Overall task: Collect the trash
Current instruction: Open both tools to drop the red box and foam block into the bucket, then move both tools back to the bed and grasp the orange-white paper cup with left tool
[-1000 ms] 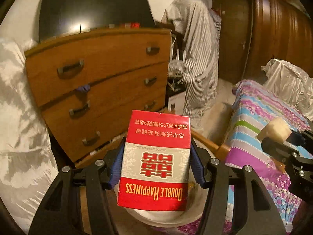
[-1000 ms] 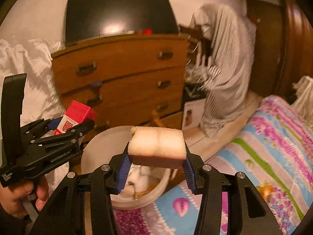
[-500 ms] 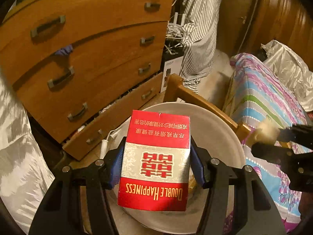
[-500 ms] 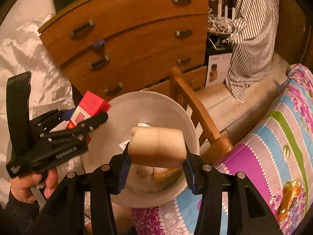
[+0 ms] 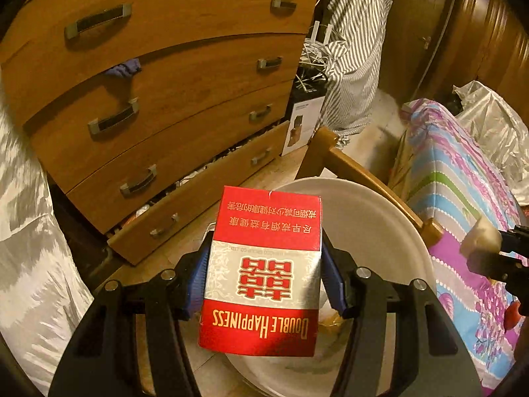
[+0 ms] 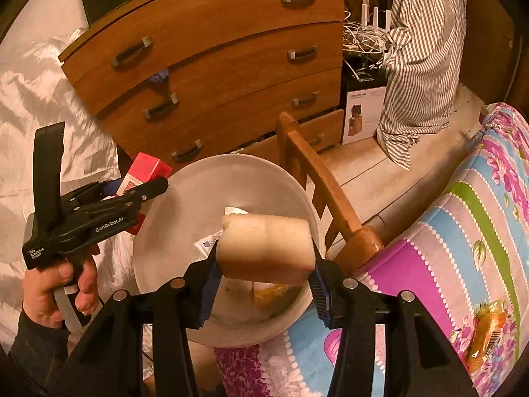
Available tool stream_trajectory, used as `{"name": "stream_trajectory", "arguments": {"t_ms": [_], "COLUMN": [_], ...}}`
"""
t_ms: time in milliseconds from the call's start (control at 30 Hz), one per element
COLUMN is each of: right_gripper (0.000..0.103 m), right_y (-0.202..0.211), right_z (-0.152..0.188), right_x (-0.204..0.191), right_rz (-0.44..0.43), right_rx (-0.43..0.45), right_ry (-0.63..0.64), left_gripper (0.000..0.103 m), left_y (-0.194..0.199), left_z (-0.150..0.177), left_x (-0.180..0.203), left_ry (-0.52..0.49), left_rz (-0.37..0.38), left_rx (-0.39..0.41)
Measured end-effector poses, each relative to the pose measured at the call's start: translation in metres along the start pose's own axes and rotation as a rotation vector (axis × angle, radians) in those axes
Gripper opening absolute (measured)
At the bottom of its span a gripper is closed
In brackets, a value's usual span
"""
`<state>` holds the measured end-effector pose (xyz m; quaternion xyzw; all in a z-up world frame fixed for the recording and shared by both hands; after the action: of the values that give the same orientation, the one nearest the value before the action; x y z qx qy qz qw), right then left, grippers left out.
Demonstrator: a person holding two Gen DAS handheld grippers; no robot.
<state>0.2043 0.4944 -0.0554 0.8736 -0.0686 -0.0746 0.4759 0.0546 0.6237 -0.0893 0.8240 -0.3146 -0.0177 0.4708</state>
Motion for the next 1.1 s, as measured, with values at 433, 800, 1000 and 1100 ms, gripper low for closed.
{"name": "stream_trajectory", "arguments": {"t_ms": [433, 800, 1000, 1100], "right_gripper": [0.072, 0.072, 0.072, 0.073], "right_y": [0.005, 0.025, 0.075, 0.104], "right_z": [0.001, 0.027, 0.077, 0.122], "right_x": [0.000, 0.006, 0.015, 0.028], "right_rz": [-0.020, -0.010, 0.021, 0.071], "right_rx": [0.024, 0.096, 0.214, 0.258], "right_ry": [-0.026, -0.066, -0.094, -0.123], "left_gripper": [0.067, 0.067, 0.067, 0.067], "left_y": [0.006, 0.013, 0.026, 0.029], "left_z": [-0.007, 0.000, 0.024, 0.044], "left_x": [0.003, 0.012, 0.053, 0.088], "left_ry": [0.008, -0.009, -0.080, -0.135], "left_rz": [0.018, 0.028, 0.080, 0.121], "left_rx": [0.014, 0.029, 0.031, 0.014]}}
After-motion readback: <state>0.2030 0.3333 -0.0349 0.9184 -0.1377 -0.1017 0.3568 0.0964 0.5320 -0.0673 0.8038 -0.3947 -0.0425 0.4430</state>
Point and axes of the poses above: each gripper's, at about its wrist camera, not at the fingertips, and y roughly against the way its jaws point, x to its right, z to its underside, the point moved 6 cm from there along -y, roughly the way its jaws point, and after that the axes turned 13 degrees about y, right-handed, at the moved point
